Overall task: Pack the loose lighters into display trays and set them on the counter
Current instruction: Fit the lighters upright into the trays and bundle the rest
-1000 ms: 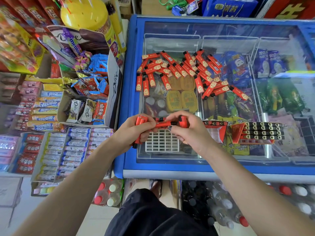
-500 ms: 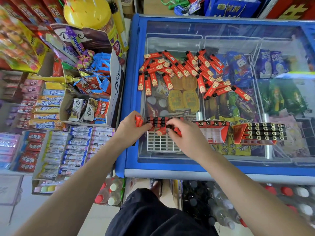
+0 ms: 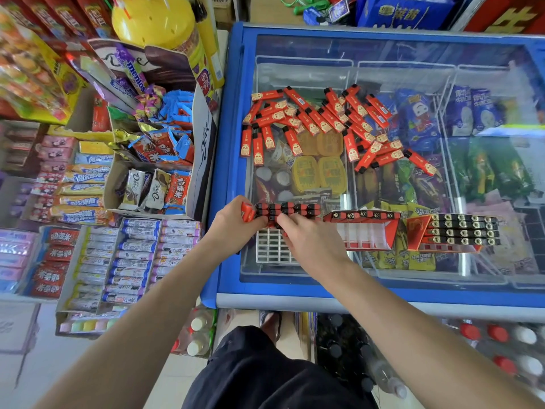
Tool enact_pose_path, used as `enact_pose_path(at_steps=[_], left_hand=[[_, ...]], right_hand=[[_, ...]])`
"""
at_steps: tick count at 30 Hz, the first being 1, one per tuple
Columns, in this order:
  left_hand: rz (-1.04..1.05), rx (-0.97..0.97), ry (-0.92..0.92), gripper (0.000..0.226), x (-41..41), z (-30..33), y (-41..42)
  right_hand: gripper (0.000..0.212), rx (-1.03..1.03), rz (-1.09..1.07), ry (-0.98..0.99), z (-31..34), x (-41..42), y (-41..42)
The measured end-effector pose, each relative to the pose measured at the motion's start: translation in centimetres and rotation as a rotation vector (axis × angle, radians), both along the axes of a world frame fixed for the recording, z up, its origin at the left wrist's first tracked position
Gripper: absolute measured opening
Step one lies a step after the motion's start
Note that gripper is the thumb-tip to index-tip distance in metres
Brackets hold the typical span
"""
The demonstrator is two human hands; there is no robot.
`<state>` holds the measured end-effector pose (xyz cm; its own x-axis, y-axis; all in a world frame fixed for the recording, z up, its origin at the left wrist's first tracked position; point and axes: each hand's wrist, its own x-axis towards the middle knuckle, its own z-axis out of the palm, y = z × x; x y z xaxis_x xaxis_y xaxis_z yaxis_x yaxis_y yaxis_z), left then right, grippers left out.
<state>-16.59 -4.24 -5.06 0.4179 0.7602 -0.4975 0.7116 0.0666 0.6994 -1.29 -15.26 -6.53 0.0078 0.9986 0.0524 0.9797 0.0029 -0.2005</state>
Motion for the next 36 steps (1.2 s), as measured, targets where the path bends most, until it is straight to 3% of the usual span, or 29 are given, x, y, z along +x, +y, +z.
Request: enact_pose_path(at_steps=[5, 9, 14, 18, 22, 26, 32, 36], left_hand=[[0.030, -0.004, 0.002, 0.037, 0.3, 0.3, -0.5], [0.046, 0.009, 0.015, 0.049, 0.6, 0.1, -1.0], [0.055, 0.021, 0.032, 0.046, 0.8, 0.2, -1.0], [0.078, 0.033, 0.046, 0.043, 0.6, 0.2, -0.7], [0.069, 0.018, 0.051, 0.045, 0.5, 0.3, -0.6], [0.068, -0.003, 0.053, 0.045, 0.6, 0.2, -0.7], [0.053, -0.001, 0.060, 0.043, 0.8, 0.2, -0.7], [0.043, -0.017, 0.059, 0.040, 0.8, 0.2, -0.6]], right_hand=[[0.036, 0.057, -0.056, 0.084, -0.2, -0.4, -0.4], [0.023, 0.060, -0.066, 0.152, -0.1, -0.4, -0.5], [0.015, 0.017, -0.094, 0.285, -0.2, -0.4, -0.4], [0.009, 0.074, -0.298, 0.607, 0.7, -0.4, -0.7], [0.027, -0.088, -0.613, 1.188, 2.8, 0.0, -0.6], [0.039, -0.140, -0.708, 1.420, 3.3, 0.8, -0.9], [0.033, -0.100, -0.663, 1.371, 3.2, 1.3, -1.8], [0.028, -0.104, -0.598, 1.178, 2.7, 1.4, -2.3]])
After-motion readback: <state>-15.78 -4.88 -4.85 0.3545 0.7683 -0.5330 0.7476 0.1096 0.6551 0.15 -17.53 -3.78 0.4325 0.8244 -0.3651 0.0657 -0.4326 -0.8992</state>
